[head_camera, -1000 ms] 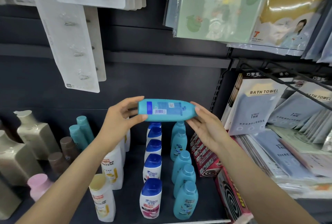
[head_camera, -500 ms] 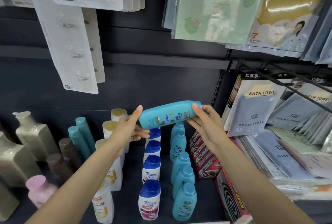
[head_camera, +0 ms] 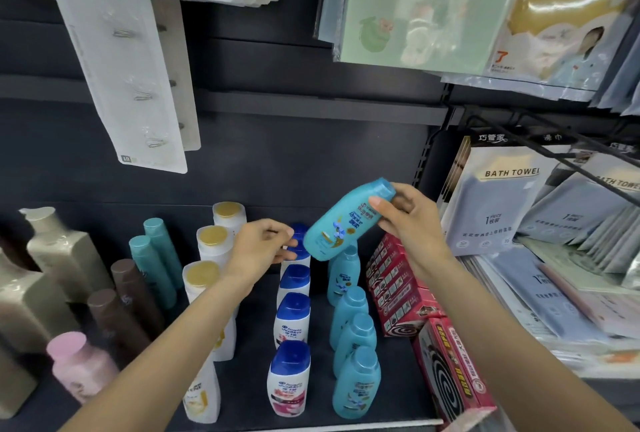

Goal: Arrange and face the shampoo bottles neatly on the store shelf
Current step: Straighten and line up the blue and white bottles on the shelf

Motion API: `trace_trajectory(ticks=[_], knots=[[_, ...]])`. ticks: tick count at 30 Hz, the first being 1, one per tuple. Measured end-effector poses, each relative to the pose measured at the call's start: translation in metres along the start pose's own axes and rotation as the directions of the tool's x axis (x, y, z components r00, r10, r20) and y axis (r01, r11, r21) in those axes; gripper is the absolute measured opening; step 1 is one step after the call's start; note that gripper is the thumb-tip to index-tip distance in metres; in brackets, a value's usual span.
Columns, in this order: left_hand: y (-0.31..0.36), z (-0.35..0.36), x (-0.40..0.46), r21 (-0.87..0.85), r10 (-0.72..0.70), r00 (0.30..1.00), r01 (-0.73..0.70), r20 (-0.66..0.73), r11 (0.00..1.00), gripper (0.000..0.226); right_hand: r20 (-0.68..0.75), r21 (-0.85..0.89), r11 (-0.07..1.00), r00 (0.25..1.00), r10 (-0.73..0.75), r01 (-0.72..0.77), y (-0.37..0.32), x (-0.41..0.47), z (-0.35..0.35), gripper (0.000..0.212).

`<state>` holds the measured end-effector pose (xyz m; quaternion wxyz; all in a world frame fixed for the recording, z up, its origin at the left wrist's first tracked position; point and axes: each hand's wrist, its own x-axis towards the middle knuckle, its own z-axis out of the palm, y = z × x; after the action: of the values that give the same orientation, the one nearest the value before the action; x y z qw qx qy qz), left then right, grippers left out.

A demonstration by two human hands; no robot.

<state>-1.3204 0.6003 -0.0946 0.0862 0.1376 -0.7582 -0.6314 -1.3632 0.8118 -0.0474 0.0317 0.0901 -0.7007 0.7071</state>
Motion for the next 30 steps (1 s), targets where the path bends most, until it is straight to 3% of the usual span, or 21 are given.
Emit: trace_trajectory(ticks=[5, 11, 15, 20, 30], knots=[[-0.024, 0.003, 0.012, 0.438, 0.225, 0.969, -0.246, 0.100, 0.865, 0.011, 0.026, -0.251, 0.962, 0.994, -0.109, 0.112, 0.013, 0.004, -0.003, 0.022], [-0.045, 0.010, 0.009, 0.720, 0.206, 0.939, -0.342, 0.274, 0.604, 0.027, 0.147, -0.490, 0.857, 0.984, -0.099, 0.159, 0.042, 0.006, 0.001, 0.027], [-0.047, 0.008, 0.006, 0.734, 0.186, 0.916, -0.398, 0.356, 0.551, 0.030, 0.173, -0.590, 0.797, 0.984, -0.036, 0.133, 0.065, 0.010, 0.002, 0.029], [-0.049, 0.008, 0.007, 0.711, 0.205, 0.911, -0.408, 0.357, 0.573, 0.030, 0.233, -0.691, 0.715, 0.969, 0.081, 0.107, 0.092, 0.017, -0.001, 0.037], [-0.051, 0.013, 0.017, 0.714, 0.186, 0.928, -0.368, 0.324, 0.595, 0.032, 0.287, -0.722, 0.690, 0.929, 0.232, 0.051, 0.112, 0.022, -0.003, 0.036]])
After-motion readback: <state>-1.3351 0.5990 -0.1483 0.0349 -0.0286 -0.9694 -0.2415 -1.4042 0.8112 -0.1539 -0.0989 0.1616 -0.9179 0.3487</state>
